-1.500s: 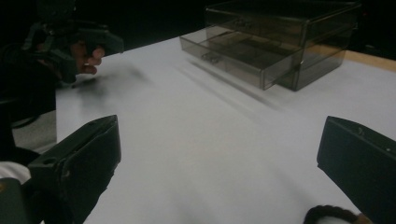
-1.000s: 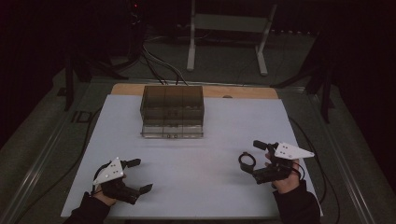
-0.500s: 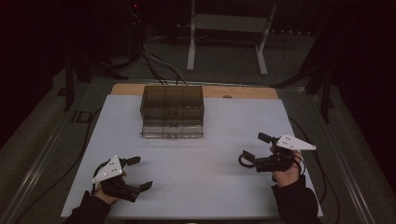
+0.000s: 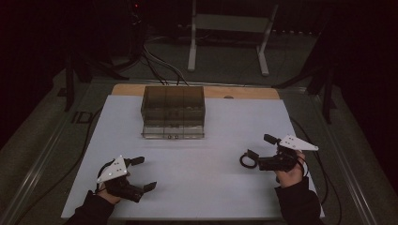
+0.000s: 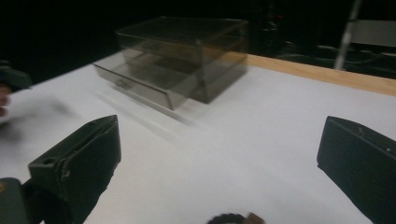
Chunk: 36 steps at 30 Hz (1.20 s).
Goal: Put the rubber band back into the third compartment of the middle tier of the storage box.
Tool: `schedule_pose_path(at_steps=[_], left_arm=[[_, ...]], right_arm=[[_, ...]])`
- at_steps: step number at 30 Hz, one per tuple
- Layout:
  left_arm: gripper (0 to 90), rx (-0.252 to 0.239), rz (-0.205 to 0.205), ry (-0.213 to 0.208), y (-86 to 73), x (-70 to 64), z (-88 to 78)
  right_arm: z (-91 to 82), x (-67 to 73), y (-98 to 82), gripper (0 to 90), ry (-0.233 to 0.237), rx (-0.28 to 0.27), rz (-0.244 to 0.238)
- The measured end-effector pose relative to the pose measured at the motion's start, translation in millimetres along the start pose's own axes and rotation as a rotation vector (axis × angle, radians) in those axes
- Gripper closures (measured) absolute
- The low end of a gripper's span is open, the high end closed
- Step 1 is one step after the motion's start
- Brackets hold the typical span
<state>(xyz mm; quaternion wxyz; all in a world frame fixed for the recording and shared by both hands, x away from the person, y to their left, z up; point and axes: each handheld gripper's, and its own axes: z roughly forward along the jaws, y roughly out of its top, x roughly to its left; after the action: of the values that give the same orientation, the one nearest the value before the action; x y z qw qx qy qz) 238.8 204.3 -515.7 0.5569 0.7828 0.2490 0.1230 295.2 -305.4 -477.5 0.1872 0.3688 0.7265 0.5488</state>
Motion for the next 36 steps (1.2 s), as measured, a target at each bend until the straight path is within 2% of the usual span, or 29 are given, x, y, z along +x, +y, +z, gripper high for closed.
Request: schedule_pose_path(at_steps=[5, 8, 11, 14, 16, 18, 20, 22, 25, 27, 33, 36], left_arm=[[0.3, 0.0, 0.001, 0.0, -0.5, 1.0, -0.8], [0.3, -0.036, -0.025, -0.021, 0.8, 3.1, -2.2], [0.3, -0.048, -0.039, -0.017, 1.0, 5.6, -1.9], [0.3, -0.042, -0.028, -0.016, 0.8, 5.1, -2.4], [0.3, -0.054, -0.031, -0.025, 1.7, 4.6, -3.4], [0.3, -0.062, -0.031, -0.026, 3.1, 4.1, -3.8], [0.3, -0.058, -0.015, -0.028, 4.5, 3.6, -3.4], [0.3, -0.052, -0.006, -0.03, 4.4, 3.3, -3.3], [0.3, -0.048, -0.008, -0.028, 3.0, 4.1, -3.9], [0.3, -0.053, -0.011, -0.027, 2.9, 4.2, -4.7], [0.3, -0.045, 0.003, -0.039, 2.4, 1.3, -2.4], [0.3, -0.039, 0.01, -0.039, 2.2, 0.2, -2.9]], right_arm=[[-0.4, -4.2, -2.6, 0.0, -0.024, 0.005, 0.007], [-1.1, -6.1, -3.7, 0.0, -0.053, 0.011, 0.02], [-1.6, -9.0, -5.8, 0.0, -0.07, 0.017, 0.038], [-1.1, -12.4, -7.0, 0.0, -0.09, 0.025, 0.039], [0.0, -13.3, -7.7, 0.0, -0.072, 0.027, 0.048], [0.2, -13.4, -8.8, 0.0, -0.073, 0.026, 0.034], [1.0, -14.6, -10.2, 0.0, -0.081, 0.03, 0.042], [3.8, -15.2, -11.6, 0.0, -0.066, 0.039, 0.047], [8.1, -14.9, -13.0, 0.0, -0.076, 0.057, 0.03], [9.5, -15.1, -13.5, 0.0, -0.085, 0.059, 0.036], [13.1, -17.5, -14.6, 0.0, -0.112, 0.111, 0.048], [18.4, -17.2, -16.6, 0.0, -0.117, 0.148, 0.075]])
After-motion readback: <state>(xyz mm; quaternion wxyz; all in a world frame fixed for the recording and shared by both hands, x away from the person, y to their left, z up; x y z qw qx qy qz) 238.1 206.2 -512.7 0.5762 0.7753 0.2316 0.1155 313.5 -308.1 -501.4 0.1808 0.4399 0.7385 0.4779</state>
